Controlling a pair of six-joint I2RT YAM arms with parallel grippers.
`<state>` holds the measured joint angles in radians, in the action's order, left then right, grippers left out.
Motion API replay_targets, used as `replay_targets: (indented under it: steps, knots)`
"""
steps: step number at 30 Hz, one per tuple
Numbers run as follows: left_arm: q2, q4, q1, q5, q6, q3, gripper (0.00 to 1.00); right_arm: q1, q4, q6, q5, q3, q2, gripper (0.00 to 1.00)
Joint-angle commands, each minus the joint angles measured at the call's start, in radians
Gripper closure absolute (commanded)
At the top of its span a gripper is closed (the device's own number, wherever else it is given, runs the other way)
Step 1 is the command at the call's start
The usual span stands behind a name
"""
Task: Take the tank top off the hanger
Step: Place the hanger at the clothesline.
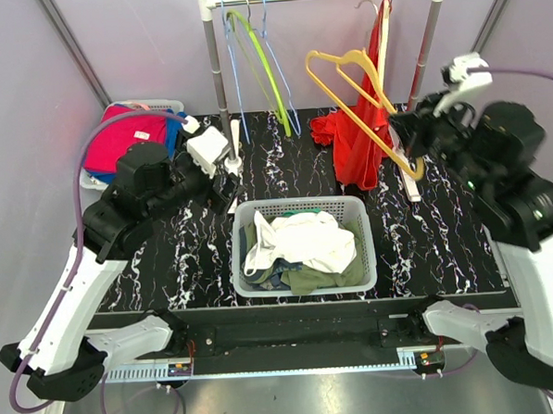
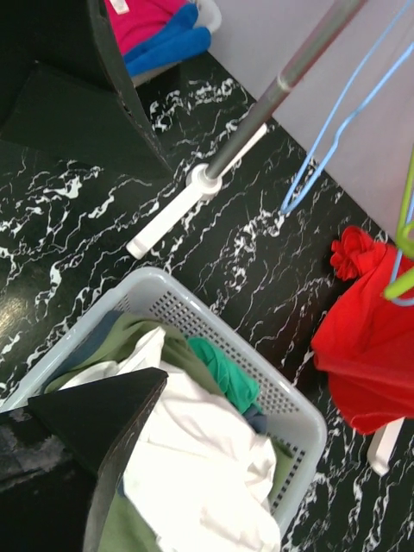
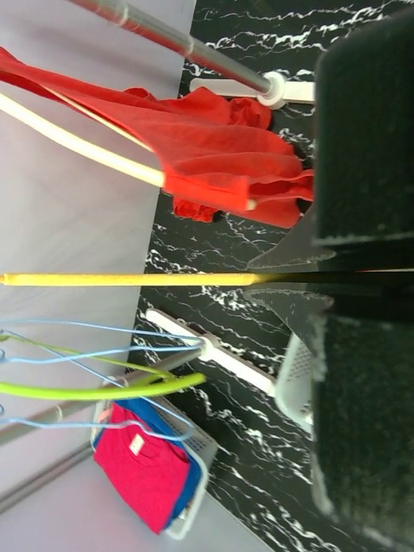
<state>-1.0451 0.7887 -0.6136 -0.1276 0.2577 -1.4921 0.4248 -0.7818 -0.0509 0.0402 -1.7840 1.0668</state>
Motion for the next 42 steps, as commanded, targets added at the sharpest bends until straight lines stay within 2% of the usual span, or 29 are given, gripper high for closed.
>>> replay_targets:
  steps: [1, 7, 11, 14, 25, 42]
  knots:
    - [-0.032, -0.078, 0.006, 0.083, 0.018, -0.062, 0.01, 0.002, 0.219, -0.044, 0.069, -0.069, 0.125, 1.0]
    - [-0.023, -0.103, 0.006, 0.102, 0.041, -0.03, 0.01, 0.023, 0.283, -0.095, 0.173, -0.155, 0.269, 1.0]
    - [-0.016, -0.115, 0.006, 0.098, 0.048, 0.004, 0.01, 0.112, 0.3, -0.066, 0.309, -0.242, 0.357, 1.0]
    - [-0.02, -0.115, 0.006, 0.098, 0.045, 0.009, 0.01, 0.146, 0.297, -0.058, 0.354, -0.303, 0.419, 1.0]
    - [0.0, -0.117, 0.006, 0.103, 0.06, 0.046, 0.01, 0.166, 0.234, -0.035, 0.403, -0.46, 0.579, 1.0]
    - [0.011, -0.111, 0.006, 0.085, 0.04, 0.044, 0.01, 0.166, 0.225, -0.073, 0.386, -0.414, 0.611, 1.0]
